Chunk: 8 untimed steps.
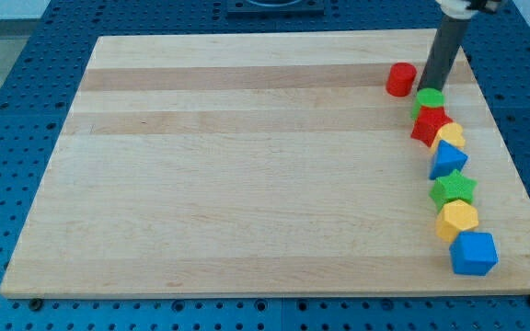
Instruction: Move your arm towards the right center
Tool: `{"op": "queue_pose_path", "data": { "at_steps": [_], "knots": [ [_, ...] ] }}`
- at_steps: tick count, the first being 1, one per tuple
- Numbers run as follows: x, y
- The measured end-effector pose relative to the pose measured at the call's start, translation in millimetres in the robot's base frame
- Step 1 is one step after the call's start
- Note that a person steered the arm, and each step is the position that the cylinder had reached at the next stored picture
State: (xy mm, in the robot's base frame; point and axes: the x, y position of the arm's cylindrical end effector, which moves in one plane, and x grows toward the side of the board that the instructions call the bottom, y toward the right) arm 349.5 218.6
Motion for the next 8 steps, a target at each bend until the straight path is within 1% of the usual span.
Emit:
{"op": "queue_pose_path", "data": {
  "at_steps": [1, 2, 4, 5, 7, 8],
  "knots": [
    [3.6, 10.0],
    [18.8, 31.4],
    [20.6, 31.4],
    [53.9, 35.3],
    [59.4, 48.2],
    [69.2, 48.4]
  ]
}}
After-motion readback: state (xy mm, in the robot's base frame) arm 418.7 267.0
